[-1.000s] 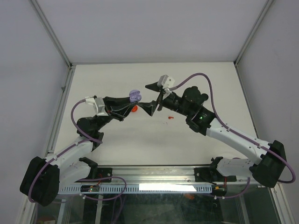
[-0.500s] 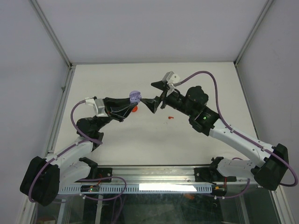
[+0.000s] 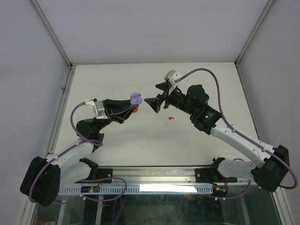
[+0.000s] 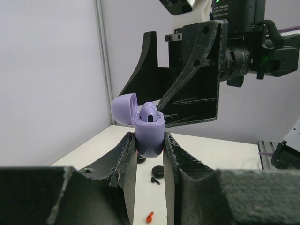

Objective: Insert the wireless bluetooth earbuds into the charging case
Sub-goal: Place the earbud in the charging case, then close the charging case.

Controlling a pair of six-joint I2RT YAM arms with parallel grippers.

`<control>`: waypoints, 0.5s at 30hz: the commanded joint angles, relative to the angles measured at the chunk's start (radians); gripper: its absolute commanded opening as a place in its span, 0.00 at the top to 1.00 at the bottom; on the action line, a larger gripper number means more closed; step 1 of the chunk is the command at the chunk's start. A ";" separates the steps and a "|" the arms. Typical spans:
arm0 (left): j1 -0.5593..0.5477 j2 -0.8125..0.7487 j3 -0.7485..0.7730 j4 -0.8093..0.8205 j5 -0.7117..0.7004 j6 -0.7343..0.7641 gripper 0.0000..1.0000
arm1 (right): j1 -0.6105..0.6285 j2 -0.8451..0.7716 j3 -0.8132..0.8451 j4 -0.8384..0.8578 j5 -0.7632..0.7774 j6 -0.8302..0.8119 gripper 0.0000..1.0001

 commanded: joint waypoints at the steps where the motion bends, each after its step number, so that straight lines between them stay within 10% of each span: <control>1: -0.005 -0.009 -0.009 0.055 0.040 0.011 1.00 | -0.036 -0.015 0.069 -0.022 -0.063 0.012 0.13; 15: -0.005 -0.013 0.032 -0.050 0.162 0.086 1.00 | -0.138 0.074 0.189 -0.048 -0.701 0.131 0.12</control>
